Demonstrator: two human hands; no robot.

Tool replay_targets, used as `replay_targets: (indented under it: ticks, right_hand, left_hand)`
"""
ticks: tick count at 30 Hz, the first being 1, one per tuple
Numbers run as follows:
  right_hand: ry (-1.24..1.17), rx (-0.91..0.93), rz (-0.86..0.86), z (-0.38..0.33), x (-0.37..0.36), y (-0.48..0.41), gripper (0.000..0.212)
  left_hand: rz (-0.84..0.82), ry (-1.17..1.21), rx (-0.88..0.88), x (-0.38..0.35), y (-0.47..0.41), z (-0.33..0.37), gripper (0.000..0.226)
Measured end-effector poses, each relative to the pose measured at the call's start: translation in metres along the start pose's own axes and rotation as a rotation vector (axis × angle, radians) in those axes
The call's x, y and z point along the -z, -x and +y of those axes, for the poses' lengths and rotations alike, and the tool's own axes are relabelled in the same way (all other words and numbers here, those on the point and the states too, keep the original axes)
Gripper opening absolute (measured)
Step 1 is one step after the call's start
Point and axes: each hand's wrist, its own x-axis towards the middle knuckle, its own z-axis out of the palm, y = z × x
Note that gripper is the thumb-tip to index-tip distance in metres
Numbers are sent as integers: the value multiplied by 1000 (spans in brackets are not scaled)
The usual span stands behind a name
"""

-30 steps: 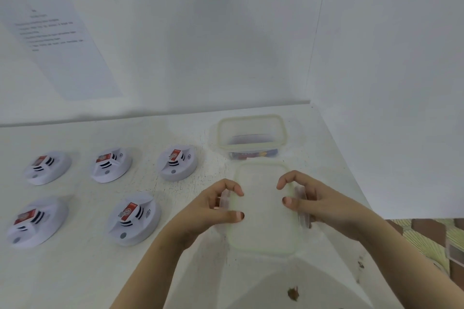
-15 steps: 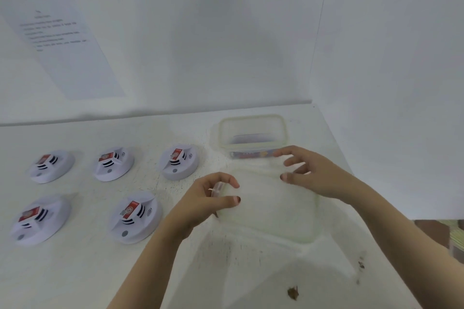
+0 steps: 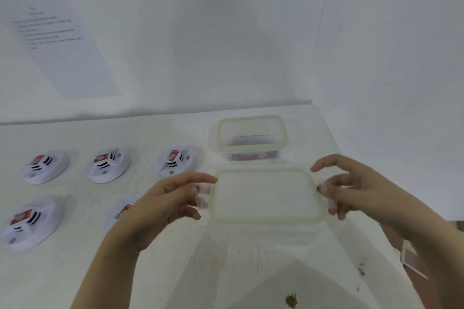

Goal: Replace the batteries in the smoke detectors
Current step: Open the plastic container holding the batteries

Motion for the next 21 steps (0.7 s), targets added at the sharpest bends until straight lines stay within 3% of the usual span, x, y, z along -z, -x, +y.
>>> replay_targets:
  ticks: [2, 4, 6, 8, 10, 13, 17, 21]
  right_hand:
    - [-123, 101, -22, -8, 8, -7, 17]
    - [-176, 203, -121, -13, 19, -19, 45]
    - [-225, 301, -230, -18, 30, -34, 73]
    - [-263, 360, -243, -27, 39, -51, 77]
    - [-273, 396, -156, -42, 42, -70, 68]
    - [-187, 459, 93, -61, 41, -102, 41]
    - [-184, 382, 403, -71, 42, -159, 19]
    - [-95, 228, 477, -58, 46, -217, 23]
  left_hand:
    - [-26, 89, -67, 5, -7, 9, 39]
    - [-97, 210, -118, 16, -21, 16, 55]
    - [-310, 484, -167, 27, -37, 28, 69]
    - [-455, 624, -256, 35, -55, 37, 68]
    - [-223, 406, -322, 35, -72, 52, 62]
    - [139, 162, -366, 26, -106, 72, 23]
    - [373, 6, -359, 19, -161, 95, 18]
    - [522, -216, -315, 26, -218, 89, 19]
